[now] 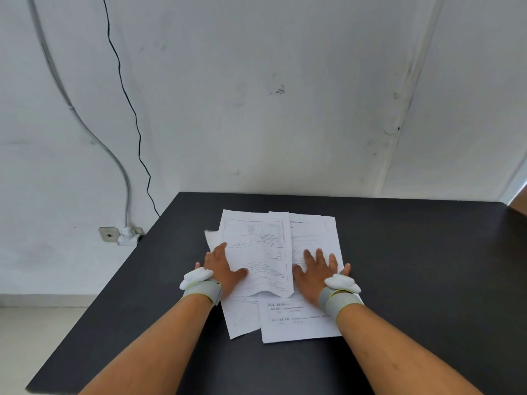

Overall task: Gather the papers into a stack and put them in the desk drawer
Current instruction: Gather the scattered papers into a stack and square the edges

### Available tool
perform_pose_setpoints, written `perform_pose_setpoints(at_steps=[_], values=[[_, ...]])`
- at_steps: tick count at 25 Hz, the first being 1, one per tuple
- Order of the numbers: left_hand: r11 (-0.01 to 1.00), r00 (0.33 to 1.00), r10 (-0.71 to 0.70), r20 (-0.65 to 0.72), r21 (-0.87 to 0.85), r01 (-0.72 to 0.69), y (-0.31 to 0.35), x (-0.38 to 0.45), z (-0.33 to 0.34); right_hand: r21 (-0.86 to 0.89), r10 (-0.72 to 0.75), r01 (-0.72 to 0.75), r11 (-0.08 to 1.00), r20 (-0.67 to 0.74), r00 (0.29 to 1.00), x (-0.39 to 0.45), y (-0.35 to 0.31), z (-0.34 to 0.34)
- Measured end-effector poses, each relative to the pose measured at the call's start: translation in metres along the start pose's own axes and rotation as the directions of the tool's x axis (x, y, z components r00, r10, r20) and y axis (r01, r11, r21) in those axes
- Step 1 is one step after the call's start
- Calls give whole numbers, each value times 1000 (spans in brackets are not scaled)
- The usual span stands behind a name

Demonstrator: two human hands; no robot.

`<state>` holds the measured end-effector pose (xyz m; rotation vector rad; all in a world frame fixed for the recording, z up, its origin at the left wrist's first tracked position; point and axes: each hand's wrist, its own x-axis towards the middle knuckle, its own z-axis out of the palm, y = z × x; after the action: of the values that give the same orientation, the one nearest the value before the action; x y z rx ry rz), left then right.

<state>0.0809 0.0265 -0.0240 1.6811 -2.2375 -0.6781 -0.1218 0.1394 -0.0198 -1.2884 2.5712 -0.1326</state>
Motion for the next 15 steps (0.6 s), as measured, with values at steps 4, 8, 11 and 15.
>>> perform_pose_setpoints(at_steps=[4, 8, 11, 15], values=[[949, 995, -9, -102, -316, -24, 5, -1, -12, 130, 67, -48, 990, -151, 986, 0, -1, -8], [699, 962, -271, -10, -689, 190, 8, 5, -28, 219, 290, -263, 940, -102, 951, 11, 16, -21], [585, 939, -321, 124, -754, 300, -1, 20, -21, 392, 247, -203, 897, -66, 967, 12, 11, -27], [502, 951, -252, 180, -815, 288, 14, 13, -14, 503, 77, -89, 860, 44, 996, 6, 6, -31]])
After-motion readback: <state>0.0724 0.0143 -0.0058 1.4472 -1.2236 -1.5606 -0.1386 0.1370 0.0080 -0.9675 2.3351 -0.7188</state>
